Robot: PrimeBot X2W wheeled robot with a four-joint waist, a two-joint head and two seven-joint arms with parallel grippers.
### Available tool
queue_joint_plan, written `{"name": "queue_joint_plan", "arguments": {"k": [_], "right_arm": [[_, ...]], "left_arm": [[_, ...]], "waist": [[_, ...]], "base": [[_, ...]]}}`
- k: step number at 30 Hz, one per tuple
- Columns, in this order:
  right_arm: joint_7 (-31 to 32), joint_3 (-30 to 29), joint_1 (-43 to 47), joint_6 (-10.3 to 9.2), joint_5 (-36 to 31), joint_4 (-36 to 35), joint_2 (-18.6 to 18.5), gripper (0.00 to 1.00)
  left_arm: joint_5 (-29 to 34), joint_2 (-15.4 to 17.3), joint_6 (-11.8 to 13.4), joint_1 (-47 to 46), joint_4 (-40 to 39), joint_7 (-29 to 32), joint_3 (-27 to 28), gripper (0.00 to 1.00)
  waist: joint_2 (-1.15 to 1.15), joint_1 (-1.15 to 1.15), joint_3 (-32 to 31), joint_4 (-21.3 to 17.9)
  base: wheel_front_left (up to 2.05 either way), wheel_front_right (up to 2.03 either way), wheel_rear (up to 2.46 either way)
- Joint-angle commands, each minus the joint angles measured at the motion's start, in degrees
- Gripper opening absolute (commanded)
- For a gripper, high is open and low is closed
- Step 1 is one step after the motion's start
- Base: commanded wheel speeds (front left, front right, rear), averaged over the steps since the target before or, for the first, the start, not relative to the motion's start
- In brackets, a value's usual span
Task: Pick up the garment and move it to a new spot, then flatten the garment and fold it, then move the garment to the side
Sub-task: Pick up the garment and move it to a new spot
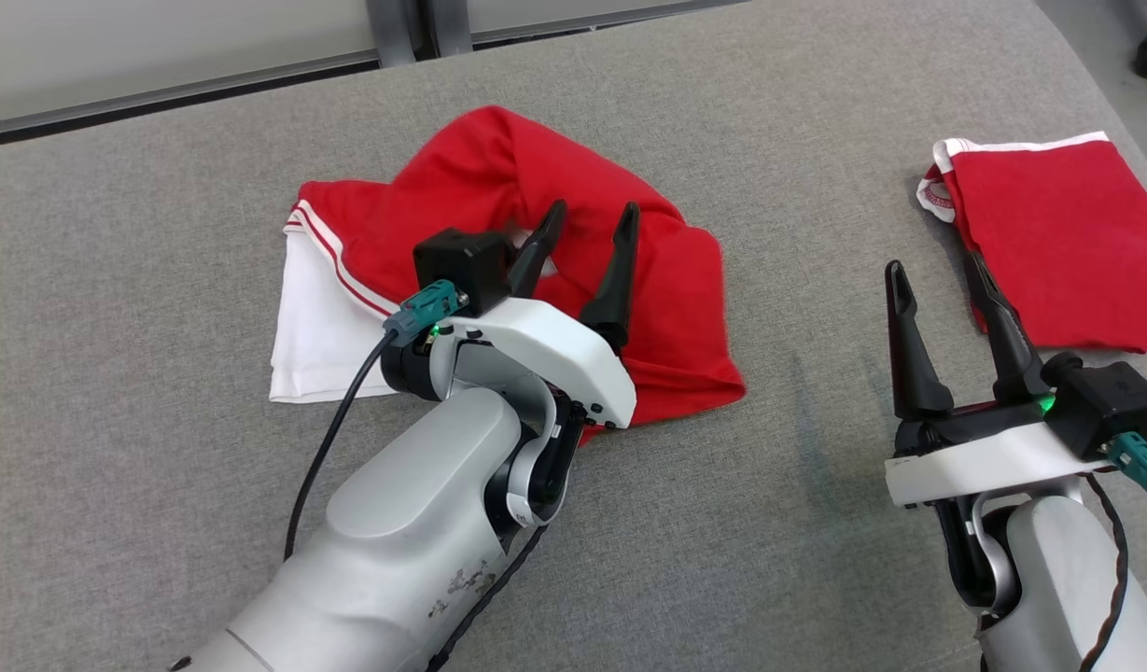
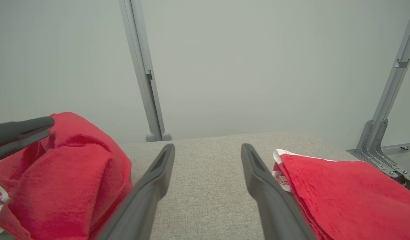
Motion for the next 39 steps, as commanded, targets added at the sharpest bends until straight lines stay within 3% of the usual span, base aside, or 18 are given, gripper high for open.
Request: {"name": "queue_joint_plan", "arguments": {"k": [1, 6, 11, 19, 24, 31, 39], "right_arm": [[-0.3, -0.2, -0.5, 0.0, 0.1, -0.2, 0.2, 1.0], [-0.3, -0.4, 0.0, 0.0, -0.2, -0.1, -0.2, 1.0], [-0.3, -0.8, 1.0, 0.0, -0.7, -0.2, -1.3, 1.0], [-0.3, -0.5, 3.0, 0.0, -0.7, 0.5, -3.3, 1.0], [-0.3, 0.3, 4.4, 0.0, -0.3, 1.1, -3.7, 1.0], [-0.3, 1.7, 6.2, 0.0, 0.3, 1.9, -3.3, 1.0], [-0.3, 2.5, 7.0, 0.0, 0.7, 2.2, -3.6, 1.0]], "left_arm": [[-0.9, 0.5, -0.5, -1.8, 1.4, -0.3, -1.7, 1.0], [1.4, 0.5, -1.4, -3.7, 3.1, -0.5, -0.2, 1.0], [9.6, 1.5, -3.3, -1.2, 3.2, -0.5, 8.0, 1.0], [21.4, 5.5, -6.9, 8.7, -0.4, -0.4, 19.3, 1.0], [26.5, 6.3, -10.1, 17.2, -3.1, -0.4, 24.1, 1.0], [33.0, 3.6, -13.6, 28.6, -8.0, -0.4, 30.3, 1.0], [37.4, 0.8, -16.3, 33.4, -11.0, -0.4, 35.3, 1.0]], "waist": [[0.0, 0.0, 0.7, -0.3], [0.0, 0.0, 0.3, 1.6], [0.0, 0.0, -2.0, 5.6], [0.0, 0.0, -7.0, 12.8], [0.0, 0.0, -9.5, 16.3], [0.0, 0.0, -11.0, 18.6], [0.0, 0.0, -10.7, 19.6]], "base": [[0.0, 0.0, 0.0], [0.0, 0.0, 0.0], [0.0, 0.0, 0.0], [0.0, 0.0, 0.0], [0.0, 0.0, 0.0], [0.0, 0.0, 0.0], [0.0, 0.0, 0.0]]}}
